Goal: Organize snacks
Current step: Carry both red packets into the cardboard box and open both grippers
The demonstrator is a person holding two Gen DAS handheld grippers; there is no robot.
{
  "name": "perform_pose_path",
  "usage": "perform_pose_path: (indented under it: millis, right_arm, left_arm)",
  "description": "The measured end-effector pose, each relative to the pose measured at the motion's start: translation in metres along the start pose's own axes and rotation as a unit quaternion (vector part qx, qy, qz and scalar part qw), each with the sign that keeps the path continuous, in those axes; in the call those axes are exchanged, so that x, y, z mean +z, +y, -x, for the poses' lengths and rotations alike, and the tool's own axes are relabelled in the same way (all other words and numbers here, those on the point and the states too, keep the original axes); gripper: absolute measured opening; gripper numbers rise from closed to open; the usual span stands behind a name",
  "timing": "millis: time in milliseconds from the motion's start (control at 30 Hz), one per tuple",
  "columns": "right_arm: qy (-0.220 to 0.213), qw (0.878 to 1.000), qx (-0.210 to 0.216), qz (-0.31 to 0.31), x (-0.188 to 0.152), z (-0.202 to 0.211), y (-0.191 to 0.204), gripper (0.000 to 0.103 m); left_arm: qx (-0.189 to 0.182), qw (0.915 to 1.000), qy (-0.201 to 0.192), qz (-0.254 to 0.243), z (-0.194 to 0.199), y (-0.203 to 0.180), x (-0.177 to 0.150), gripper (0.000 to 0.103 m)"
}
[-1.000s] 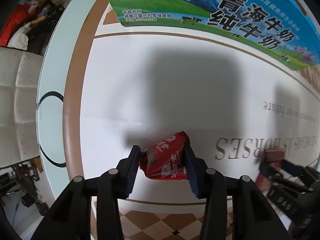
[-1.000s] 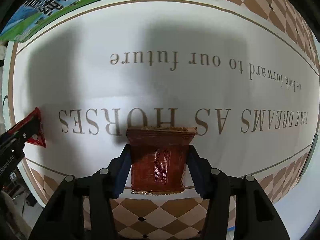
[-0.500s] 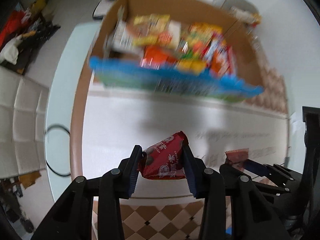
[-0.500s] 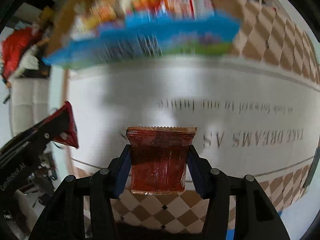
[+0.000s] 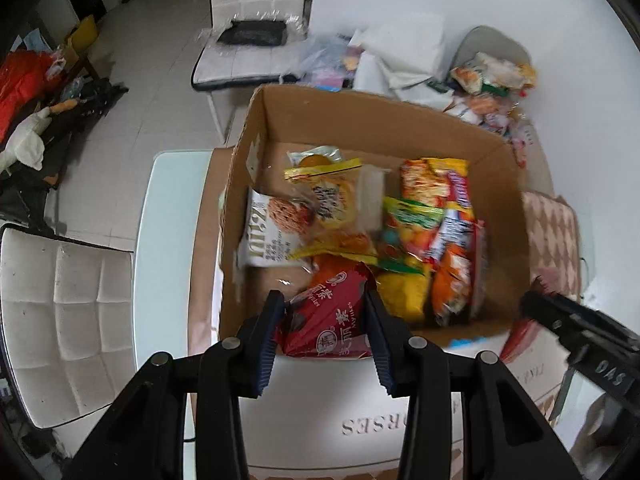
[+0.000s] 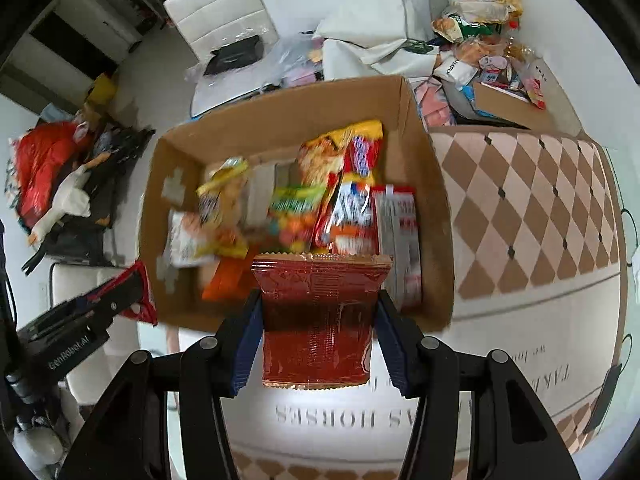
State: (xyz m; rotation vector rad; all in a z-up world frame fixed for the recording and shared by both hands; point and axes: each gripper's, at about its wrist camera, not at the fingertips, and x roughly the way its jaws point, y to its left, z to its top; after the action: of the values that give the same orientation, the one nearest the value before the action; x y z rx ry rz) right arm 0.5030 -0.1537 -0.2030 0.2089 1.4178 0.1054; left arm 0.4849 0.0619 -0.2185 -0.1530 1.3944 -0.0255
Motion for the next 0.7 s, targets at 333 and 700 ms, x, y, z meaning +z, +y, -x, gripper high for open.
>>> perform_pose_path:
  millis: [333, 700]
  right_arm:
    - [0.036, 0.999, -0.026, -0.012, 0.032, -0.076, 0.005, 0.057]
    - [0.11, 0.993, -0.03, 0.012, 0.031, -0.13, 0.008, 0.081]
  left_arm:
    - [0.028, 0.9977, 0.06, 0.012, -0.06, 0.019, 0.018, 0.041]
    - [0.02, 0.9951, 0.094, 0.024, -0.086, 0.022, 0.018, 0.072]
